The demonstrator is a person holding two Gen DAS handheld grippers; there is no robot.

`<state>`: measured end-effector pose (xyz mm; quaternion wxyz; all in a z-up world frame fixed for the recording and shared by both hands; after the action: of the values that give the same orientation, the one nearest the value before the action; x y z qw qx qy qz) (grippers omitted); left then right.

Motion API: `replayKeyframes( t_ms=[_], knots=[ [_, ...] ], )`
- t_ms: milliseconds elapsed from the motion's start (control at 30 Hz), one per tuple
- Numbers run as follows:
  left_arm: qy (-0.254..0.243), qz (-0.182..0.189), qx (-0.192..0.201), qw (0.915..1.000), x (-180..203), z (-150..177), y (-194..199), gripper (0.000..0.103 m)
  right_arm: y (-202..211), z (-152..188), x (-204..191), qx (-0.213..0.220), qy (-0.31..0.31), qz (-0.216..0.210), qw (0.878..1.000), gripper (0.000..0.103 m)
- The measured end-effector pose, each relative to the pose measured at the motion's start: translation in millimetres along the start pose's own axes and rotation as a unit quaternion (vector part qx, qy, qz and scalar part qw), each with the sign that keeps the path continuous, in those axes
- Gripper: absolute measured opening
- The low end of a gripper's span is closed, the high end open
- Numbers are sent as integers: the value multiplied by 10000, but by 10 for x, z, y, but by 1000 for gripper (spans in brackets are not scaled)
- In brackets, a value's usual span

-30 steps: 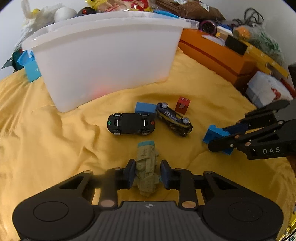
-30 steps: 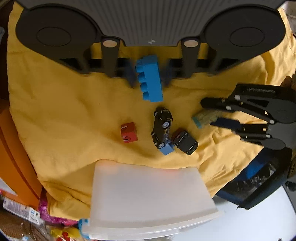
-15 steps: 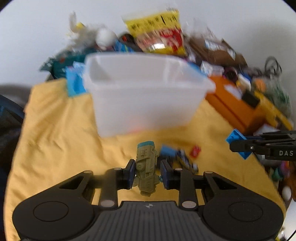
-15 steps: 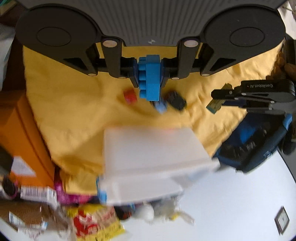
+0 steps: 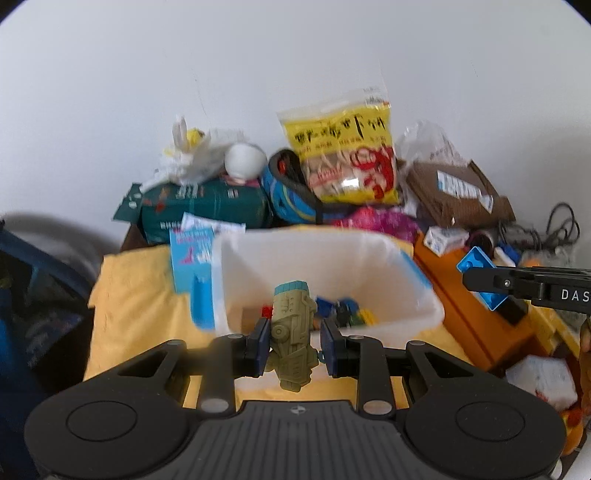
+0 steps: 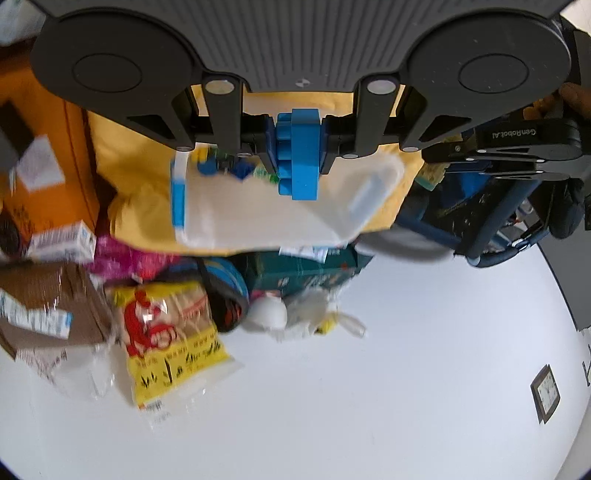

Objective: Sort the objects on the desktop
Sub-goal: 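Carry the tank toy and blue brick up over the white bin, then open both tools to drop the tank toy and blue brick into the bin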

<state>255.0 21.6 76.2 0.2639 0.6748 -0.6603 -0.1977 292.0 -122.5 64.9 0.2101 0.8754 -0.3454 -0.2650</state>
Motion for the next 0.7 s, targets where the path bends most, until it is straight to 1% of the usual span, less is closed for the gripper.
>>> replayKeyframes(
  t_ms=[167, 433, 600, 700],
  knots=[
    [-7, -119, 69, 9999, -85, -282, -33, 32, -54, -321, -5, 53, 5, 43, 10000, 25],
    [40, -235, 15, 9997, -187, -554, -169, 32, -189, -565, 11, -128, 95, 138, 9998, 25],
    [-99, -305, -23, 9995, -189, -730, -263, 32, -239, -718, 29, -151, 141, 182, 9996, 25],
    [-177, -322, -85, 9993, -174, -806, -325, 33, -306, -776, 56, -259, 133, 213, 9993, 25]
  ],
)
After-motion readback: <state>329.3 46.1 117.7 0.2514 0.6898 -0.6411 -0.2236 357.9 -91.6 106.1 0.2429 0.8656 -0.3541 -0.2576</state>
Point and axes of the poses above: each gripper's, at about its wrist camera, not at the fingertips, and y roughly against the way its jaws point, x to its right, z to its underside, the point moved 8 cm from there along -y, roughly the way its jaws point, and after that the axes turned 5 degrees about -y, right-handed, at the moved point
